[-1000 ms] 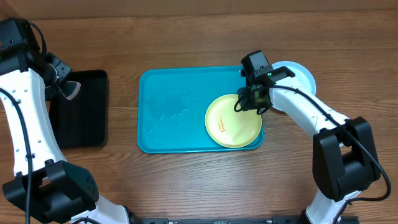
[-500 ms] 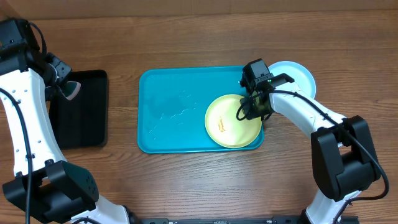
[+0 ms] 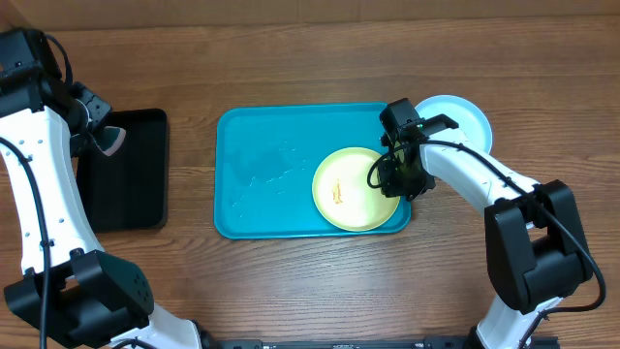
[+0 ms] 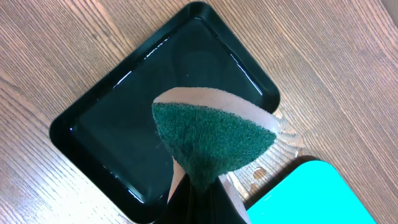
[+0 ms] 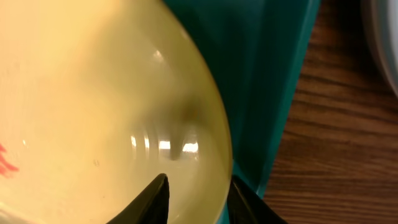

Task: Clean dirty plates on tray and stack at the side
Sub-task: 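Move the right gripper back and grasp the yellow plate rim, then pull the yellow plate left and bring the sponge onto it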

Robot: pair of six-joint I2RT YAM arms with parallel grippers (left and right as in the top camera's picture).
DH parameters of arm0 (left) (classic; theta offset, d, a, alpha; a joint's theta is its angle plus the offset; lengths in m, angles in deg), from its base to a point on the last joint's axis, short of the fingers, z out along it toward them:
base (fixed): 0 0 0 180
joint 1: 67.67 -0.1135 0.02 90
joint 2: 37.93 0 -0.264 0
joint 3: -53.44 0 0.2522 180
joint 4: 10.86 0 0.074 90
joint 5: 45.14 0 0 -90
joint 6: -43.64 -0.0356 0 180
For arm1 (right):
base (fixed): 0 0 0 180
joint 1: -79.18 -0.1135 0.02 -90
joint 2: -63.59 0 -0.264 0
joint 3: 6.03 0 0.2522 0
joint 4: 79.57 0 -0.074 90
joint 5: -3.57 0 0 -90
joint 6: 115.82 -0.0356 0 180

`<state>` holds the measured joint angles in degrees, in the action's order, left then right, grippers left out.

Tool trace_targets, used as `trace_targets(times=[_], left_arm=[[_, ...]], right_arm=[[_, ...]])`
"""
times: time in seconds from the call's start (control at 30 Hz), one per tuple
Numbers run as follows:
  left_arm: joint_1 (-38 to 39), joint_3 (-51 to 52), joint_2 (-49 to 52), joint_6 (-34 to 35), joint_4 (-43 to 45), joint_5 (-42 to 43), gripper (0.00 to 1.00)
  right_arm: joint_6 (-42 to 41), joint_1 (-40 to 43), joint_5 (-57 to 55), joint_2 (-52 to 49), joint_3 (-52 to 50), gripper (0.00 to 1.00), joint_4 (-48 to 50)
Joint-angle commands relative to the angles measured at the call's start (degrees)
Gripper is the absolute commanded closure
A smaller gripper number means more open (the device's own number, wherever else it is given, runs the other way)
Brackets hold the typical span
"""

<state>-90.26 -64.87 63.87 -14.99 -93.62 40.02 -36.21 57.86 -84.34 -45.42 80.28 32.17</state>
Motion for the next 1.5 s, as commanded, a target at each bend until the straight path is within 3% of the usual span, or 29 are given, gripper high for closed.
trace_targets(times=[0.0,0.13,0.3,0.63,0.87,1.27,1.33,1.47], left_arm=[[0.1,0.3,0.1,-1.2,0.2,0.5,0.96],[0.1,0.3,0.1,-3.0,0.7,2.5,0.96],[0.4,0.3,0.1,-9.1,2.3,10.9,0.96],[3.8,0.3,0.1,-9.6,2.6,11.6,0.96],[9.4,0.3,0.1,-9.8,2.8,12.3,0.96],[23.3,0.3,0.1,-10.0,2.8,12.2,0.96],[25.4,0.3,0.1,-10.0,2.8,11.7,0.96],[28.0,0.3,0.1,-10.0,2.8,9.4,0.96]], right_arm=[[-6.2,0.2,1.0,1.5,-0.3,0.70,1.3],[-6.5,0.2,1.0,1.5,-0.3,0.74,3.0],[-8.1,0.0,1.7,1.5,-1.0,0.78,3.7],[-9.1,-0.4,4.1,1.5,-5.0,0.80,10.0],[-9.2,-2.4,4.3,1.5,-5.0,0.96,15.0],[-15.4,-7.5,4.5,0.1,-5.0,0.96,28.9],[-15.4,-8.0,4.5,-1.0,-5.0,0.89,30.5],[-12.5,-8.1,4.0,-2.6,-5.0,0.85,33.0]])
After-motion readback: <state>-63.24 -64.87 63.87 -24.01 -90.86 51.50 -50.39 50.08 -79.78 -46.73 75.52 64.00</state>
